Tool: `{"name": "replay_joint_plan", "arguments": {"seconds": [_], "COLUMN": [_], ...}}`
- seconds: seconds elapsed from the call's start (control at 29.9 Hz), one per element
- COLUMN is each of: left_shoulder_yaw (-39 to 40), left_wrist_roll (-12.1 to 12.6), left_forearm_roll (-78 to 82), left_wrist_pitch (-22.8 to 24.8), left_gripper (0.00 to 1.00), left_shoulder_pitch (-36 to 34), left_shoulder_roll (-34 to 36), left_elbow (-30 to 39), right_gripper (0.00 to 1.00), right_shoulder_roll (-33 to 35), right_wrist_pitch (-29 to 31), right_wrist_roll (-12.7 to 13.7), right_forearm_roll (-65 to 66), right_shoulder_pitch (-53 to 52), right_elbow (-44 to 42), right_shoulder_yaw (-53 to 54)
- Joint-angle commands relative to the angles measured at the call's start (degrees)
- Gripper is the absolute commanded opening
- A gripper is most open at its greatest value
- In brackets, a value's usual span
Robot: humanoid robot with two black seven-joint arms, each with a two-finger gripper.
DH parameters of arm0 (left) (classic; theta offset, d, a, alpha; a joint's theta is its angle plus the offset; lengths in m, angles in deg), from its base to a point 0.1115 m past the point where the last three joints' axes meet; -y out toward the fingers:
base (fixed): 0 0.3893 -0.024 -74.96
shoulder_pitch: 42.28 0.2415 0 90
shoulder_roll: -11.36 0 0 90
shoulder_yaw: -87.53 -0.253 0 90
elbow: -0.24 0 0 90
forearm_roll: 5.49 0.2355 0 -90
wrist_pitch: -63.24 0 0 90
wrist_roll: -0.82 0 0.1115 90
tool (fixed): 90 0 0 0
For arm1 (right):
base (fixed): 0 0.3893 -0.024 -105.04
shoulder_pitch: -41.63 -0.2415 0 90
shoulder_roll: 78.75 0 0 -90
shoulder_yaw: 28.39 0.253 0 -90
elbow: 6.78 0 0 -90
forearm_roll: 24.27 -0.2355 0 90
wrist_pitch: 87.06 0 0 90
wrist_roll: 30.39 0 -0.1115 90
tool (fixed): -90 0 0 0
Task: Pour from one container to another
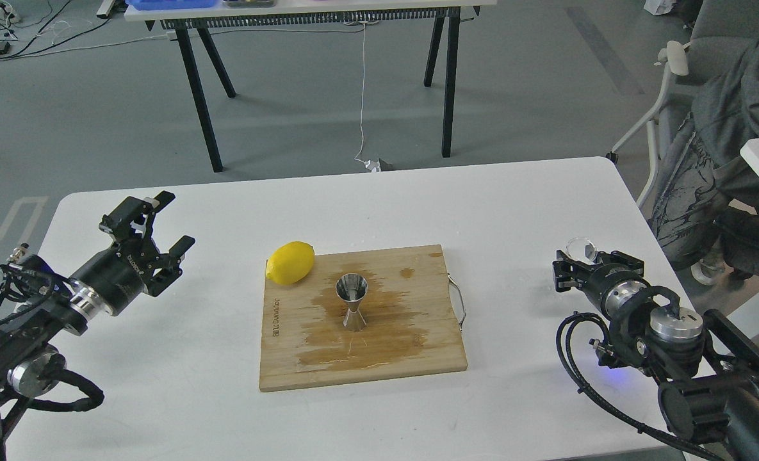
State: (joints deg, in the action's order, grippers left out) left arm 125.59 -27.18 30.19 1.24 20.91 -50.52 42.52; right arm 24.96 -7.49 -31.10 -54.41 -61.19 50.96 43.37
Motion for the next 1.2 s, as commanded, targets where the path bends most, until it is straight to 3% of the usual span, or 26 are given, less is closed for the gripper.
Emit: {"name": "replay_joint_plan", "arguments": {"seconds": [0.0,0.13,0.47,0.6,0.94,1.17], "left_shoulder_yaw": [0.0,-0.1,-0.3,-0.3,-0.3,-0.3], "left_wrist_roll": [0.0,0.0,0.0,0.0,0.0,0.0], "left_forearm_roll": [0.0,0.0,0.0,0.0,0.1,0.1], "left_wrist_pitch": [0.0,0.0,0.0,0.0,0.0,0.0], "left_gripper": [0.98,0.98,0.98,0.98,0.98,0.98], "left_shoulder_pitch": [-0.1,-0.1,0.2,0.2,0.1,0.2], "left_shoulder_roll": [0.0,0.0,0.0,0.0,0.0,-0.1], "left_elbow": [0.0,0.0,0.0,0.0,-0.1,-0.1], "right_gripper": [0.52,0.67,0.93,0.95,0.92,0.58], "right_shoulder_roll": [-0.2,-0.3,-0.4,-0.4,-0.6,-0.5], "right_wrist_pitch": [0.0,0.0,0.0,0.1,-0.3,-0.4], "right_wrist_roll": [0.0,0.0,-0.1,-0.1,-0.1,0.0], "right_forearm_roll": [0.0,0.0,0.0,0.1,0.2,0.2], "right_shoulder_pitch": [0.2,0.2,0.3,0.4,0.6,0.8], "right_elbow": [-0.1,-0.1,-0.3,-0.4,-0.6,-0.3], "right_shoulder_yaw": [0.0,-0.1,0.0,0.0,0.0,0.5]}}
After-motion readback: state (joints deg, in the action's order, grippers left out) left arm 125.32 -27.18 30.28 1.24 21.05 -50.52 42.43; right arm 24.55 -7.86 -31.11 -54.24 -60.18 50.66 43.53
